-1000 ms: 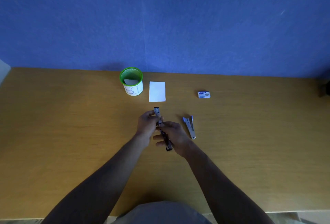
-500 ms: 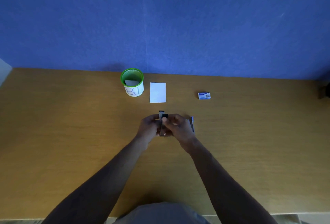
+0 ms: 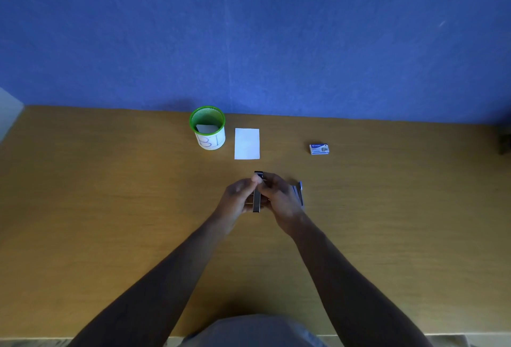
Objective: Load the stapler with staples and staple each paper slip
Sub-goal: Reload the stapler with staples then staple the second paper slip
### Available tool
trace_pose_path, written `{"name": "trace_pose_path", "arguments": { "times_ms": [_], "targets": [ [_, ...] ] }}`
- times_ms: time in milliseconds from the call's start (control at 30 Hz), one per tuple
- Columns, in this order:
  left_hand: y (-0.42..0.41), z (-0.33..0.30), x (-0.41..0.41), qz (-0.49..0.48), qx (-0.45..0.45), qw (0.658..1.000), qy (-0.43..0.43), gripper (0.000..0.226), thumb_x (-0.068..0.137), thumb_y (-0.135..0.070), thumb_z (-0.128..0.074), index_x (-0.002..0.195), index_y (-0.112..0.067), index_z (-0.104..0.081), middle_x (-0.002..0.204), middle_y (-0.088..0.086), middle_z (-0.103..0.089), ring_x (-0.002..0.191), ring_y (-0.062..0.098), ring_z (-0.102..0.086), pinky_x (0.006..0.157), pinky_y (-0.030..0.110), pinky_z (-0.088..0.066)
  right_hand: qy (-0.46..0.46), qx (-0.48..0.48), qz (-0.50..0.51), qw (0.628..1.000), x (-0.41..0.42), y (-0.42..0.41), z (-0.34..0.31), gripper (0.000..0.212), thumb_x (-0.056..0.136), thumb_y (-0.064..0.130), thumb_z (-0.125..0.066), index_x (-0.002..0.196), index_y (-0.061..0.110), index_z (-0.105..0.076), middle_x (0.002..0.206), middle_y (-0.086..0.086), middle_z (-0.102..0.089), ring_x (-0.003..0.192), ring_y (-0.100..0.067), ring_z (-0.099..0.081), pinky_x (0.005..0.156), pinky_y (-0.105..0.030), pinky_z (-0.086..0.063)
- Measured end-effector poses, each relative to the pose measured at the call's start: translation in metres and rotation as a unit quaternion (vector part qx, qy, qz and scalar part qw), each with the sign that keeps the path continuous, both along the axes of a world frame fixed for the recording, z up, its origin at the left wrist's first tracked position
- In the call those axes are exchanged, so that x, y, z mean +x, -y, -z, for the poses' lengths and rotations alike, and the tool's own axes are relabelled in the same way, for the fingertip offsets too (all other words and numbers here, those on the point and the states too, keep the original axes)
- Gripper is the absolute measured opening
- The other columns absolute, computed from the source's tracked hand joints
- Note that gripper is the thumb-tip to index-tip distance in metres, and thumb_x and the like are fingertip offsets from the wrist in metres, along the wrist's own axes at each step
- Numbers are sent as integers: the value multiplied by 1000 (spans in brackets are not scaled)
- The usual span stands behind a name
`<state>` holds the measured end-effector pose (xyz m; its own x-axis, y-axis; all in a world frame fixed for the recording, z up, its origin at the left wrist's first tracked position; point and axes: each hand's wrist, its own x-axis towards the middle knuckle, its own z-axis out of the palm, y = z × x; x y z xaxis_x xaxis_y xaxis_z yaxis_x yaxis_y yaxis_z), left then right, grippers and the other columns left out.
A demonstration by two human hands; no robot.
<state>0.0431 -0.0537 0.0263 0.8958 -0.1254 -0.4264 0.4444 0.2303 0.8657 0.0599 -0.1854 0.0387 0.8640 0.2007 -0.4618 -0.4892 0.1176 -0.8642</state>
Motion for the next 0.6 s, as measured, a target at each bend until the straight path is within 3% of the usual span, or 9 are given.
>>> {"name": "trace_pose_path", "arguments": {
  "times_ms": [100,200,467,600],
  "targets": [
    [1,2,0,-33,22,999,10,41,74,-59,-71,85,-20,-73,77,4,-72,79,23,-72,71,38,-58,-1,-28,17,999,0,-4,0,23,95,17,-64,114,3,-62,112,-24,-69,105,-43,-67,87,-64,-53],
    [2,4,0,-62,25,998,7,45,71,-57,-74,83,-13,-71,74,6,-71,75,24,-71,68,38,-59,5,-44,22,999,0,-9,2,22,96,16,-63,111,1,-62,109,-24,-70,102,-41,-68,86,-61,-55],
    [4,5,1,-84,50,995,6,29,88,-35,-64,83,-7,-67,65,0,-68,64,15,-69,57,26,-55,4,-73,43,996,0,-16,7,19,96,18,-63,107,3,-63,106,-23,-70,99,-37,-70,84,-62,-55],
    [3,6,3,-77,37,996,-10,27,90,-35,-63,79,-11,-70,67,2,-69,66,17,-70,61,30,-57,-2,-89,48,995,3,-16,11,18,94,17,-66,106,3,-65,104,-22,-72,97,-37,-71,83,-62,-56]
  ]
}}
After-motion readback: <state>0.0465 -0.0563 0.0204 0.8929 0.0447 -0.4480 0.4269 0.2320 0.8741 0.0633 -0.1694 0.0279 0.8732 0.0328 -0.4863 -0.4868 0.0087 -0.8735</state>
